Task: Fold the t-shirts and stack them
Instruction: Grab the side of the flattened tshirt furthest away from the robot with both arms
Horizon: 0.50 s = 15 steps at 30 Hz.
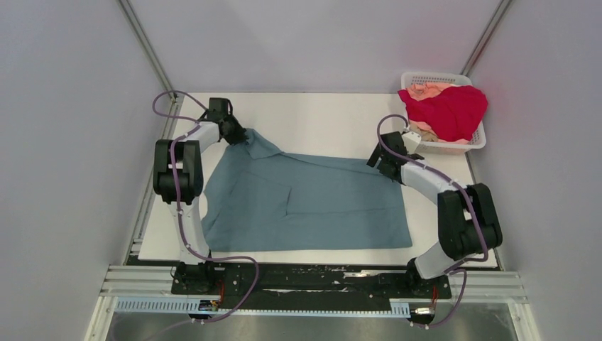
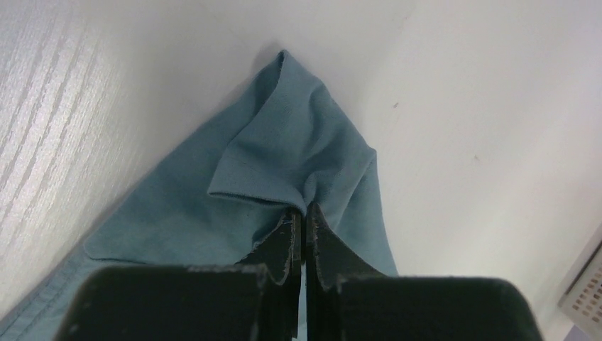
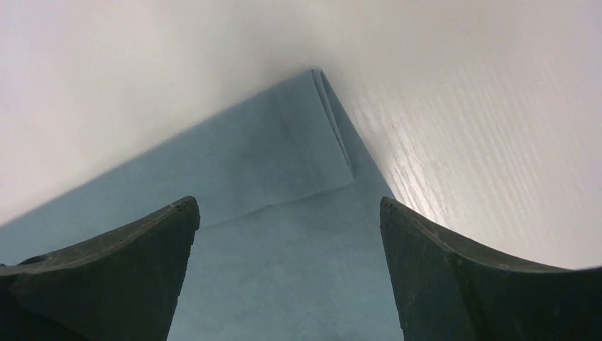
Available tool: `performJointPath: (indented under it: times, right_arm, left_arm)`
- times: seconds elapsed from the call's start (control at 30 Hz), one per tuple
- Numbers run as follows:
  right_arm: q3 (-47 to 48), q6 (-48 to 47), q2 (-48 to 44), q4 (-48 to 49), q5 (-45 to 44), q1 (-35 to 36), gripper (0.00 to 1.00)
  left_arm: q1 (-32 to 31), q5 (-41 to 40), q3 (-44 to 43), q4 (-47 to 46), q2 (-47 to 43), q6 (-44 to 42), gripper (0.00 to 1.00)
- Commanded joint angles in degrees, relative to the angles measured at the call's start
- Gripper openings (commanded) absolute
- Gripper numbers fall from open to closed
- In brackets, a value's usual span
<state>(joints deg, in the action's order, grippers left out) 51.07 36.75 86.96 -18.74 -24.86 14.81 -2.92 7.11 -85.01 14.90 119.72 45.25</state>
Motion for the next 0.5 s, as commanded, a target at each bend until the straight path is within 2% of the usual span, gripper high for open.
performJointPath:
  times: [0.0,0.17,0.47]
  right_arm:
    - [4.2,2.3,6.3,1.5,1.8,-1.4,0.95]
    - [3.3,2.8,9.0,6.8,6.3,-2.4,0.93]
    - [5.5,1.5,12.3,9.6,6.0,-3.2,0.92]
  left_arm:
    - [0.1,0.9,0.7,-0.2,-4.0,0.3,0.0]
    - [0.1,0.9,0.7,0.1,-3.8,0.1,0.0]
    - [0.0,0.9,0.6,0.3,-3.7,-0.4,0.0]
